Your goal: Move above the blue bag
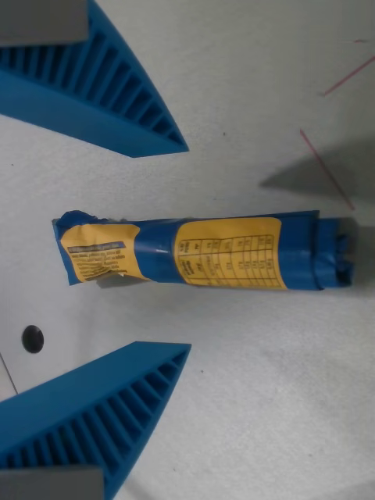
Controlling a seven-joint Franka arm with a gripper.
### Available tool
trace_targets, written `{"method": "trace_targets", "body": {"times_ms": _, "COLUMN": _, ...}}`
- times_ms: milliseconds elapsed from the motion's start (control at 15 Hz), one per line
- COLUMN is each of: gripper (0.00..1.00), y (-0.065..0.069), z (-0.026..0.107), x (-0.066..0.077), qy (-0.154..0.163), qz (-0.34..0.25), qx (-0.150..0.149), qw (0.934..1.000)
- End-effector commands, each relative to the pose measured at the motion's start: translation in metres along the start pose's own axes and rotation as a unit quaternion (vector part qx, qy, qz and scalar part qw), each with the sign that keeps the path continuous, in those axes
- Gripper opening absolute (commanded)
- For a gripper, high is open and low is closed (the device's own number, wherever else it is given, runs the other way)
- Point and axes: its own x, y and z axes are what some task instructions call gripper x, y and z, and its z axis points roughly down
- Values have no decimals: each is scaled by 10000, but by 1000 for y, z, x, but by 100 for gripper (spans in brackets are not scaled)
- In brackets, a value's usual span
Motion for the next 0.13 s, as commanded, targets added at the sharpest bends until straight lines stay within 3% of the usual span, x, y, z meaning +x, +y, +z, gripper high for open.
{"method": "trace_targets", "body": {"times_ms": 67, "gripper": 100, "y": 1, "z": 3, "x": -7, "qy": 572, "qz": 159, "qx": 11, "qw": 9982}}
{"method": "trace_targets", "body": {"times_ms": 133, "gripper": 100, "y": 1, "z": 3, "x": -7, "qy": 572, "qz": 159, "qx": 11, "qw": 9982}}
